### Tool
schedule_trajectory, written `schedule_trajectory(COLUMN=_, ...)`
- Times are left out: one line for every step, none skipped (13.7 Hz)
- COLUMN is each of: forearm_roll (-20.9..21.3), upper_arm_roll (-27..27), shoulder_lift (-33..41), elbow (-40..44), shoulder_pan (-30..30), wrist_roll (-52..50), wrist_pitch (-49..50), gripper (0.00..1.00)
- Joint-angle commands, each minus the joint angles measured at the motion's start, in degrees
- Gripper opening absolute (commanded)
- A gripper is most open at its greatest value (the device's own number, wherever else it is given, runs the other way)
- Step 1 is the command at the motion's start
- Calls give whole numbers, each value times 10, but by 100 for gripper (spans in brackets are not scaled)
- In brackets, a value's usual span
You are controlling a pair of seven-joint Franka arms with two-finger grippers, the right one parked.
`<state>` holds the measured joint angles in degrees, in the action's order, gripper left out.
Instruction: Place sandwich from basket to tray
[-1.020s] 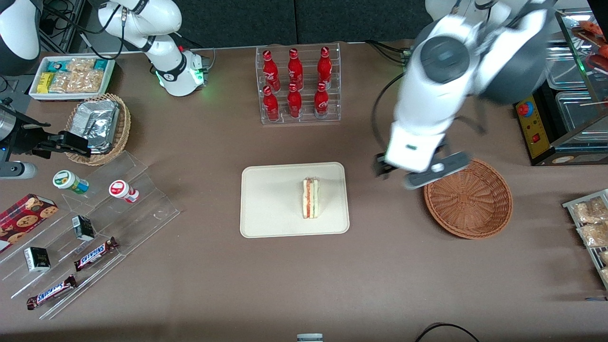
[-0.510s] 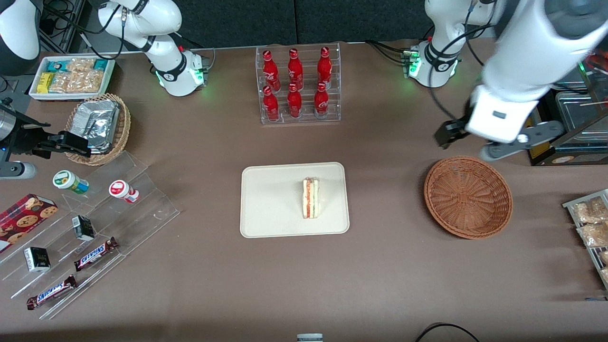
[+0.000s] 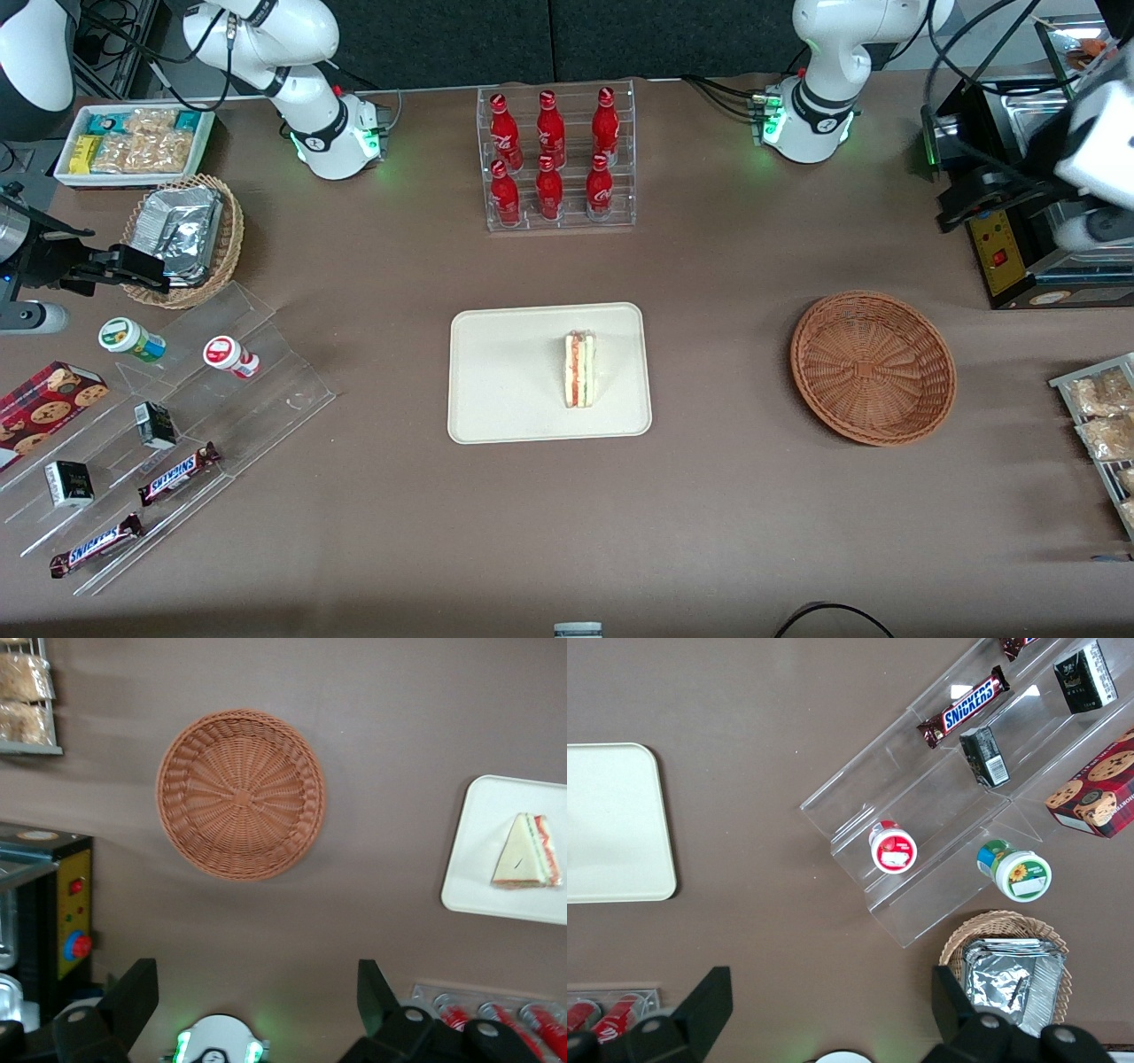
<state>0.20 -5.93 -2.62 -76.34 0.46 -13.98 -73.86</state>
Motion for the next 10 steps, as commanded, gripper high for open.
schedule_trajectory(forearm_roll=-9, upper_arm_roll=34, shoulder_lift=35, elbow=-30, shoulder_pan=-1, wrist_roll=60, wrist_pitch=16, gripper=99)
schedule_trajectory(forearm_roll=-11, upper_arm_roll=42, shoulder_lift=44, elbow=-42, shoulder_pan=-2, wrist_roll=71, wrist_pitch=15, gripper=99)
schedule_trajectory(forearm_roll=-13, upper_arm_roll=46, shoulder_lift=56, elbow=-52, shoulder_pan=-1, wrist_roll=75, wrist_pitch=12, gripper=100)
schedule_trajectory(forearm_roll=-27, upper_arm_roll=53, shoulder_lift=60, elbow=-57, shoulder_pan=0, wrist_roll=76, wrist_pitch=10, gripper=100)
schedule_trajectory(forearm_roll=-30, upper_arm_roll=55, shoulder_lift=63, elbow=-59, shoulder_pan=-1, wrist_roll=76, wrist_pitch=10, gripper=100)
schedule_trajectory(forearm_roll=-30, upper_arm_roll=55, shoulder_lift=65, elbow=-59, shoulder_pan=-1, wrist_roll=76, wrist_pitch=8, gripper=100)
schedule_trajectory(forearm_roll=-28, upper_arm_roll=55, shoulder_lift=65, elbow=-59, shoulder_pan=-1, wrist_roll=76, wrist_pitch=8, gripper=100)
schedule_trajectory(forearm_roll=-28, upper_arm_roll=55, shoulder_lift=64, elbow=-58, shoulder_pan=0, wrist_roll=82, wrist_pitch=8, gripper=99)
schedule_trajectory(forearm_roll=-26, upper_arm_roll=55, shoulder_lift=65, elbow=-58, shoulder_pan=1, wrist_roll=96, wrist_pitch=9, gripper=99)
schedule_trajectory(forearm_roll=-28, upper_arm_roll=55, shoulder_lift=66, elbow=-55, shoulder_pan=5, wrist_roll=111, wrist_pitch=9, gripper=99)
